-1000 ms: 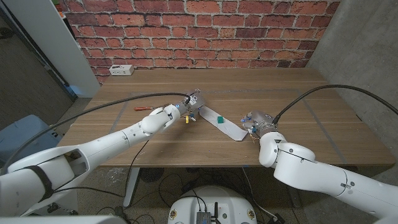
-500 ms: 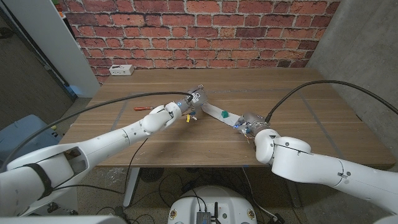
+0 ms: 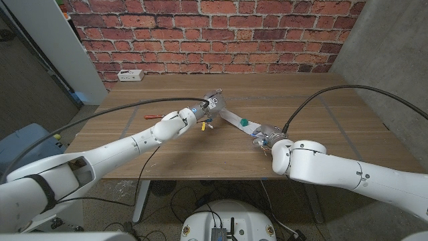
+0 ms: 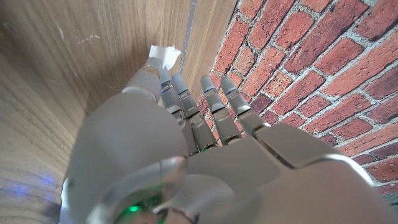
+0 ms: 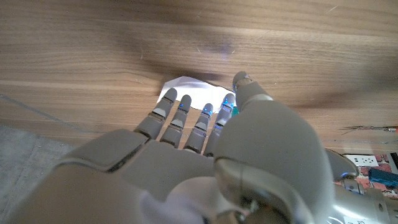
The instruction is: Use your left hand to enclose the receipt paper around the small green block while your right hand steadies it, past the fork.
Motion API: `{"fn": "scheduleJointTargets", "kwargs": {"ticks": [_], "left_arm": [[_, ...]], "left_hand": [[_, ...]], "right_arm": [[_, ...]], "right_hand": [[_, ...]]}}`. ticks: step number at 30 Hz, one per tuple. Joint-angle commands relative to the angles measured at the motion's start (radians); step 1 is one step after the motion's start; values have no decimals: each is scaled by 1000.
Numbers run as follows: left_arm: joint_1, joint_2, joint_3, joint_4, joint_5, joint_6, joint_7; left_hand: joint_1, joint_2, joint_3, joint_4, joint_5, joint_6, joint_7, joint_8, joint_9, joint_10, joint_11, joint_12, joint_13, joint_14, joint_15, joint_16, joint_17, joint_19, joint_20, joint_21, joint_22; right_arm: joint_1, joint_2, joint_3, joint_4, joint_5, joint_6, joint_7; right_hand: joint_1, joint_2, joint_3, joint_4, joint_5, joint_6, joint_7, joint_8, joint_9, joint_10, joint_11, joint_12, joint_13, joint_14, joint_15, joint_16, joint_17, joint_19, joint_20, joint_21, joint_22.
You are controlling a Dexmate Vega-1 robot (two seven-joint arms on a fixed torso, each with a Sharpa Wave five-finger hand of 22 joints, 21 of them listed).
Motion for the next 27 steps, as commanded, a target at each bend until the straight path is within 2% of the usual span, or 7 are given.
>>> {"fn": "scheduleJointTargets", "kwargs": {"ticks": [1,4,10,14,15,19,27], "left_arm": [[-10,0,-3,-14,26,-15,2],[-15,-1,-2,-14,32,-21,3],[-27,-2,0,-14,45,-33,17],[-37,-5,2,-12,55,-40,32],[-40,-6,3,-12,58,-42,38],[-58,-12,9,-8,67,-62,62],[-91,-19,32,-8,111,-90,91]], "left_hand": [[4,-9,10,1,3,63,-11,4,12,8,-1,6,6,9,-170,-3,1,4,-8,4,6],[4,-10,11,0,3,65,-11,4,12,8,-2,7,6,9,-171,-4,1,1,-9,3,6],[4,-14,15,-1,4,71,-10,4,12,9,-2,10,8,8,-172,-8,0,0,-13,2,6],[4,-14,18,0,4,71,-11,2,14,10,-2,12,9,10,-172,-10,1,-1,-13,3,6],[4,-14,19,0,4,70,-11,2,14,10,-2,12,9,11,-172,-10,1,0,-13,3,6],[3,-14,20,0,5,70,-11,1,15,10,-2,13,10,11,-172,-11,1,0,-13,3,6],[-1,-16,23,2,4,69,-18,-2,15,9,-2,15,11,14,-171,-13,1,-1,-14,3,6]], "right_arm": [[27,10,-2,62,107,-1,-52],[26,12,6,73,117,-1,-46],[15,17,27,94,95,-1,4],[9,19,34,104,55,9,51],[11,17,33,108,47,15,66],[20,13,24,123,14,40,123],[5,18,35,127,-47,39,173]], "right_hand": [[-32,-10,-17,8,-6,-21,35,7,1,-1,54,7,-5,7,-59,-22,-20,12,4,11,3],[-47,-15,-24,9,-6,-45,47,7,1,-15,103,7,-12,-3,-31,-43,-39,16,4,13,3],[-66,-21,-35,14,-6,-55,65,10,1,-6,122,13,-17,-7,-18,-55,-52,20,10,16,3],[-76,-25,-42,12,-5,-55,81,15,1,12,153,21,-22,-9,-2,-72,-71,24,12,18,3],[-80,-24,-44,14,-5,-50,90,18,1,12,154,21,-23,-8,-2,-74,-75,25,12,19,3],[-90,-18,-50,16,-4,-40,96,23,1,36,114,29,-27,-1,-20,-82,-90,25,12,20,3],[-95,-14,-53,16,-4,-34,95,25,1,44,105,31,-29,8,-24,-84,-99,25,12,20,3]]}}
